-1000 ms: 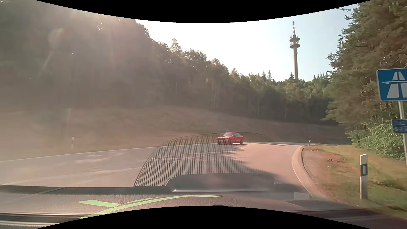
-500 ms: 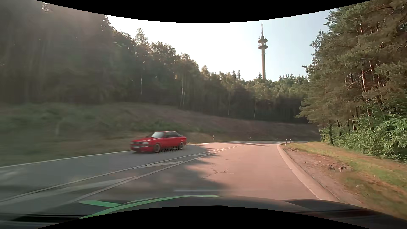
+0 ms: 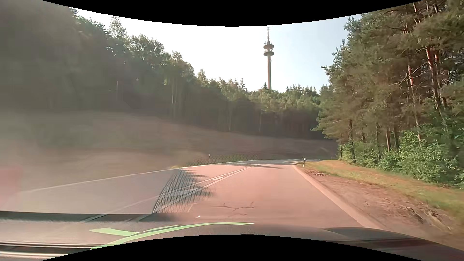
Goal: Follow the waypoints while adhering to traffic rules and regulations
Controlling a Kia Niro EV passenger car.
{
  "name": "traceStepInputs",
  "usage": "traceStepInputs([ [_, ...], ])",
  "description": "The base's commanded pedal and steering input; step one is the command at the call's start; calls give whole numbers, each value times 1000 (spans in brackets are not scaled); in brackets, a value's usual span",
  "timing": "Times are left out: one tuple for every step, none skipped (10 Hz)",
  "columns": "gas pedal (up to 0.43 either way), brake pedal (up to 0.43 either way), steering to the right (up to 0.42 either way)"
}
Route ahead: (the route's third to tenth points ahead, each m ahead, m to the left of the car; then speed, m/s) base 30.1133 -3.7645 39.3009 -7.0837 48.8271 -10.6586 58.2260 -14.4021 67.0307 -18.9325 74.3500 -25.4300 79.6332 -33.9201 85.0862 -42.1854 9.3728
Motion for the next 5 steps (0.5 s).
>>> traceStepInputs([
  [220,0,120],
  [228,0,107],
  [228,0,93],
  [228,0,82],
  [240,0,72],
])
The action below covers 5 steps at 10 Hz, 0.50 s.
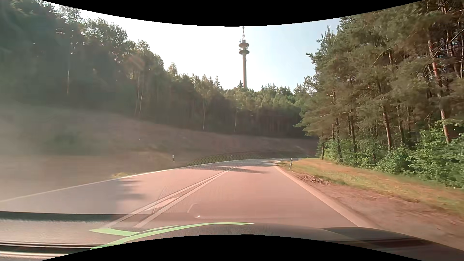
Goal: Follow the waypoints while adhering to traffic rules and regulations
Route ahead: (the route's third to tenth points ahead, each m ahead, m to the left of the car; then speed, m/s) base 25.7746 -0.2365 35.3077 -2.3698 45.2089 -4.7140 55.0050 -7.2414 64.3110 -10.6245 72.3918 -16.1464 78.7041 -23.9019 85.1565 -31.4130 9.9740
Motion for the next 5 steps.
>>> traceStepInputs([
  [240,0,66],
  [248,0,57],
  [248,0,49],
  [248,0,41],
  [248,0,34],
])
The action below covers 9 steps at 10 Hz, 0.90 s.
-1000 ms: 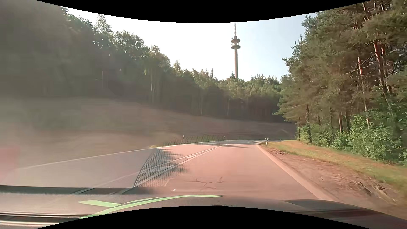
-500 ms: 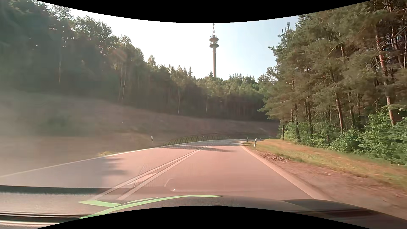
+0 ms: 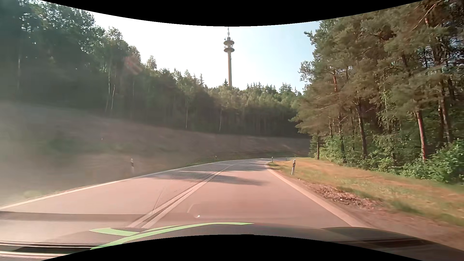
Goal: Follow the waypoints while adhering to traffic rules and regulations
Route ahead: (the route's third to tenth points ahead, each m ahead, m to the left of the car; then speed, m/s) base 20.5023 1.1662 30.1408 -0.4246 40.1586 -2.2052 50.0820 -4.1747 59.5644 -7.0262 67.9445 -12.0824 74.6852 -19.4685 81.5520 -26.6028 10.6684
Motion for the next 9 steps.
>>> traceStepInputs([
  [248,0,27],
  [248,0,23],
  [248,0,22],
  [248,0,22],
  [248,0,21],
  [248,0,21],
  [248,0,21],
  [248,0,22],
  [248,0,24],
])
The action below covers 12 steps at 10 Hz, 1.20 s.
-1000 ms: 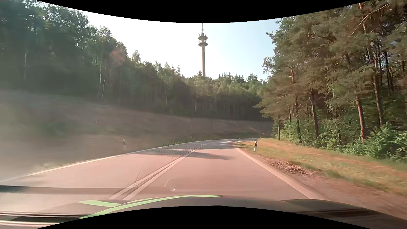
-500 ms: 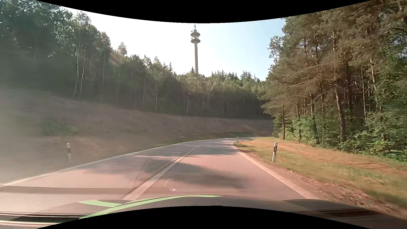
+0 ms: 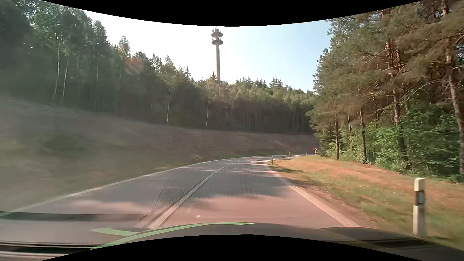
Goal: Follow the waypoints while adhering to traffic rules and regulations
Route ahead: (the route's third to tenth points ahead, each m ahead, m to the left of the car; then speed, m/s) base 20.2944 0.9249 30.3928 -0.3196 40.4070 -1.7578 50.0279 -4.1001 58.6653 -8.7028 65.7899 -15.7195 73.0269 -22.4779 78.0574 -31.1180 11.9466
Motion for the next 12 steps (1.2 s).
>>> traceStepInputs([
  [248,0,25],
  [248,0,28],
  [248,0,31],
  [240,0,31],
  [228,0,30],
  [189,0,30],
  [177,0,29],
  [130,0,29],
  [98,0,29],
  [47,0,29],
  [8,0,29],
  [0,0,27],
])
